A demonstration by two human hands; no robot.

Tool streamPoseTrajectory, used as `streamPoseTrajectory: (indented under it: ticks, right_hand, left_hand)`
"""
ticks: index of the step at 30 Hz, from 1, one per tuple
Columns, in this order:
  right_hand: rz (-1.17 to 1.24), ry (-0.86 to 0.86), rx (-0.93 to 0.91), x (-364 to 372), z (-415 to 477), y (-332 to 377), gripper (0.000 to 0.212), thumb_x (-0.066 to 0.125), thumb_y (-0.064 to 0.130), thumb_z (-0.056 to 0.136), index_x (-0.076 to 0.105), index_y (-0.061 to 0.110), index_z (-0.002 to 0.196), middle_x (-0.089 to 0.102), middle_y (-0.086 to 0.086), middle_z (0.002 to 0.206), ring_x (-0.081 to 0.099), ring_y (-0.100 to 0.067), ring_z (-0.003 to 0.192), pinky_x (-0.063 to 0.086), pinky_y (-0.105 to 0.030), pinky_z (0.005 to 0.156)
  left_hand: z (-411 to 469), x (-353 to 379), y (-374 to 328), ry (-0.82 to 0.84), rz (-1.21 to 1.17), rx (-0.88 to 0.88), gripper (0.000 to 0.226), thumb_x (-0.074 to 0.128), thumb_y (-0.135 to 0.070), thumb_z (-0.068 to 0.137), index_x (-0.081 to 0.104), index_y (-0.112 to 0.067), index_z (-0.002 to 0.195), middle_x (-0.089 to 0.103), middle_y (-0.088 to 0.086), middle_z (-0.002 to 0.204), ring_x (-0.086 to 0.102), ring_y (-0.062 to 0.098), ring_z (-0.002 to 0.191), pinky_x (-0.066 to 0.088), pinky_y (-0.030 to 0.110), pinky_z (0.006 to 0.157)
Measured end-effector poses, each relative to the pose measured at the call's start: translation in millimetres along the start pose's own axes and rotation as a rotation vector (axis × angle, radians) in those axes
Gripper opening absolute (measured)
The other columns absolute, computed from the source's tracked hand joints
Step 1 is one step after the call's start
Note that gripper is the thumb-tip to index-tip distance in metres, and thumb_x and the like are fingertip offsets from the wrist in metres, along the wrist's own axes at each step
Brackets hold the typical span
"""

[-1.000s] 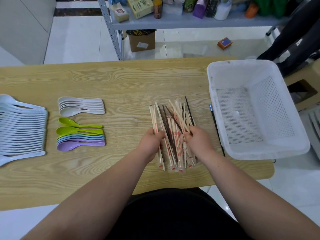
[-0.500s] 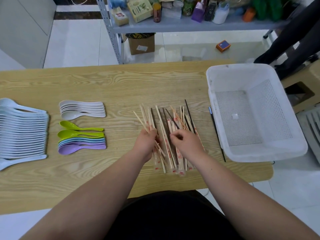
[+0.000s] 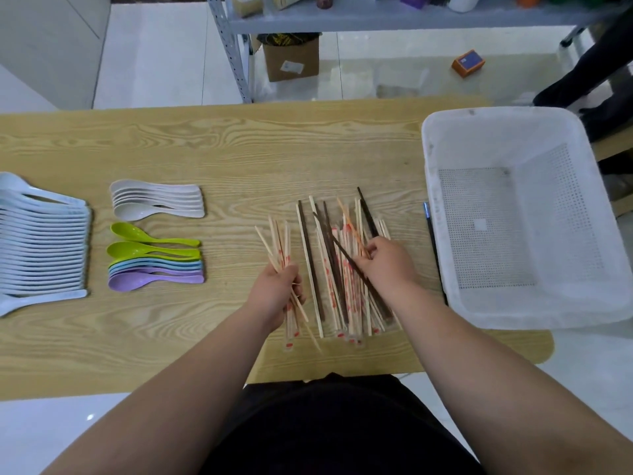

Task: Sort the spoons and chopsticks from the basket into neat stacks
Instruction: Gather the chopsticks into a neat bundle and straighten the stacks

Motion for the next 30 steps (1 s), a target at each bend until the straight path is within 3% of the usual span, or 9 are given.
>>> streamPoseTrajectory:
  ticks: [4, 7, 12, 14, 18, 21, 23, 27, 30]
  right_hand:
    - [-0.031, 0.037, 0.005, 4.9, -1.8, 0.4, 0.056, 0.07, 0.058, 0.083, 0.058, 0.019, 0.122, 0.059, 0.0, 0.109, 0.061, -0.017, 0.085, 0.05, -0.031, 0.064]
    - [-0.014, 0.034, 0.012, 6.8, -1.5, 2.7, 0.067, 0.066, 0.065, 0.082, 0.056, 0.018, 0.128, 0.055, -0.002, 0.12, 0.06, -0.021, 0.098, 0.056, -0.038, 0.081]
    - [-0.103, 0.038, -0.027, 14.1, -3.2, 18.7, 0.078, 0.068, 0.062, 0.083, 0.047, 0.011, 0.138, 0.05, -0.01, 0.137, 0.053, -0.03, 0.123, 0.051, -0.043, 0.098]
    - [-0.078, 0.043, -0.016, 17.4, -2.0, 21.5, 0.065, 0.064, 0.058, 0.088, 0.049, 0.014, 0.133, 0.053, -0.009, 0.132, 0.055, -0.029, 0.117, 0.051, -0.042, 0.095]
    - [-0.009, 0.013, 0.01, 15.2, 2.3, 22.8, 0.041, 0.054, 0.054, 0.095, 0.056, 0.019, 0.117, 0.06, -0.003, 0.115, 0.06, -0.022, 0.094, 0.049, -0.035, 0.073]
    - [-0.048, 0.024, 0.018, 17.2, 4.4, 25.3, 0.054, 0.064, 0.059, 0.086, 0.055, 0.017, 0.12, 0.061, -0.004, 0.114, 0.062, -0.025, 0.096, 0.055, -0.039, 0.08]
    - [-0.07, 0.036, 0.029, 19.5, 5.4, 27.2, 0.062, 0.068, 0.059, 0.083, 0.054, 0.016, 0.125, 0.059, -0.006, 0.119, 0.062, -0.028, 0.103, 0.055, -0.043, 0.086]
    - [-0.017, 0.05, 0.049, 19.9, 9.1, 24.1, 0.049, 0.069, 0.053, 0.086, 0.056, 0.019, 0.12, 0.061, -0.002, 0.111, 0.062, -0.023, 0.09, 0.053, -0.037, 0.075]
    - [-0.067, 0.067, 0.046, 22.1, 9.5, 25.4, 0.054, 0.072, 0.051, 0.084, 0.054, 0.019, 0.124, 0.061, -0.004, 0.117, 0.063, -0.025, 0.097, 0.056, -0.04, 0.081]
  left_hand:
    - [1.1, 2.3, 3.3, -0.008, 0.047, -0.009, 0.013, 0.052, -0.014, 0.101, 0.049, -0.009, 0.089, 0.051, 0.008, 0.068, 0.048, 0.017, 0.048, 0.042, 0.031, 0.049]
    - [1.3, 2.9, 7.0, -0.007, 0.076, -0.01, 0.009, 0.051, -0.011, 0.099, 0.05, -0.01, 0.091, 0.051, 0.008, 0.069, 0.048, 0.016, 0.047, 0.044, 0.031, 0.049]
    - [4.0, 4.4, 9.9, -0.016, 0.17, 0.003, 0.009, 0.053, -0.014, 0.097, 0.057, -0.008, 0.093, 0.058, 0.006, 0.064, 0.052, 0.018, 0.044, 0.04, 0.035, 0.054]
    - [7.0, 6.2, 13.0, 0.004, 0.173, -0.013, 0.007, 0.056, -0.015, 0.092, 0.058, -0.008, 0.093, 0.059, 0.006, 0.061, 0.052, 0.021, 0.046, 0.041, 0.04, 0.06]
    - [10.4, 4.4, 15.0, 0.006, 0.198, -0.025, 0.002, 0.056, -0.007, 0.092, 0.056, -0.009, 0.09, 0.055, 0.004, 0.055, 0.051, 0.02, 0.044, 0.04, 0.032, 0.051]
    - [11.1, 5.2, 14.0, 0.014, 0.208, -0.007, 0.005, 0.056, -0.009, 0.092, 0.057, -0.01, 0.087, 0.056, 0.001, 0.053, 0.051, 0.02, 0.045, 0.041, 0.036, 0.055]
    - [11.2, 5.4, 13.7, 0.013, 0.207, -0.001, 0.007, 0.055, -0.009, 0.094, 0.058, -0.01, 0.088, 0.057, 0.003, 0.059, 0.051, 0.019, 0.045, 0.042, 0.031, 0.051]
    - [13.2, 4.9, 14.0, 0.02, 0.22, 0.001, 0.004, 0.055, -0.011, 0.095, 0.058, -0.01, 0.093, 0.059, 0.007, 0.066, 0.052, 0.019, 0.047, 0.042, 0.035, 0.055]
    - [15.2, 3.5, 13.7, 0.018, 0.248, 0.012, 0.005, 0.055, -0.011, 0.095, 0.058, -0.011, 0.091, 0.059, 0.007, 0.066, 0.052, 0.019, 0.047, 0.04, 0.032, 0.052]
Point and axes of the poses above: each hand's wrist, its own z-axis towards the middle knuckle, its own x-axis out of the palm, y = z × x, the point moved 10 cm from there along z, towards the middle knuckle
